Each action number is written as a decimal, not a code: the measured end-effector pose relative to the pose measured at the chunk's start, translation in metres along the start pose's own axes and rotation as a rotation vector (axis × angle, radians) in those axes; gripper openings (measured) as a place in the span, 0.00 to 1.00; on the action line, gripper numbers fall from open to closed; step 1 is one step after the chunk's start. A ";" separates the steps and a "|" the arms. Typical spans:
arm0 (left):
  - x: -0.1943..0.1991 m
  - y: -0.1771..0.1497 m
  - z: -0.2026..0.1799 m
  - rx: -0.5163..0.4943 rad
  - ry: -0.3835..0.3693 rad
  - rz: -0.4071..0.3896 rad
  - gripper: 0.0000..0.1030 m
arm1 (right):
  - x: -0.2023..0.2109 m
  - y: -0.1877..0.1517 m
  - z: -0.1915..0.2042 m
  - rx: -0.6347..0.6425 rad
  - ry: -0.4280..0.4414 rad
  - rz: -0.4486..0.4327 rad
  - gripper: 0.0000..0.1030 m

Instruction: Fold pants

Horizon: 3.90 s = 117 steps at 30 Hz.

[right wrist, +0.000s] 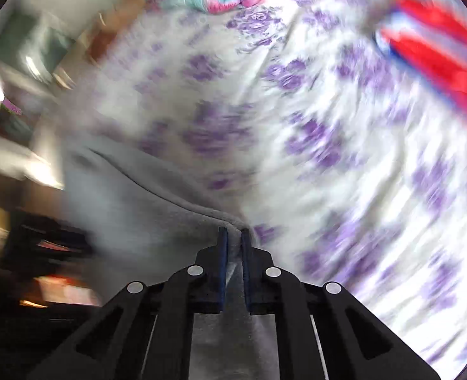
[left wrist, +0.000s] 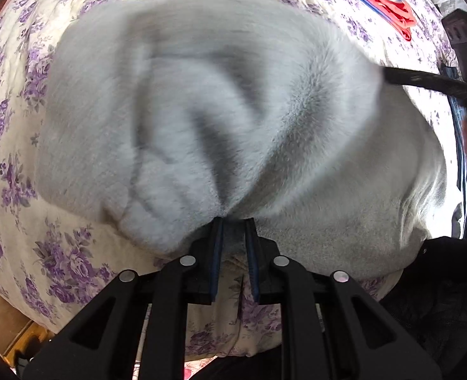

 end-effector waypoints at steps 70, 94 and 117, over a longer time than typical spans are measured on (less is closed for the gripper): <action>-0.054 -0.025 -0.258 -0.595 -0.130 0.054 0.05 | 0.115 -0.488 -0.107 -1.490 0.207 -0.633 0.75; -0.057 -0.036 -0.404 -0.445 -0.251 -0.023 0.03 | 0.111 -0.448 -0.138 -1.210 0.176 -0.414 0.34; -0.086 -0.087 -0.402 -0.383 -0.232 0.019 0.03 | 0.149 -0.410 -0.114 -1.047 0.026 -0.378 0.31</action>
Point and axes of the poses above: each gripper's, at about its wrist camera, not at the fingertips, and x roughly against the way its jaws point, z to its left, y to its top, the point moved 2 cm from there along -x, roughly the way its jaws point
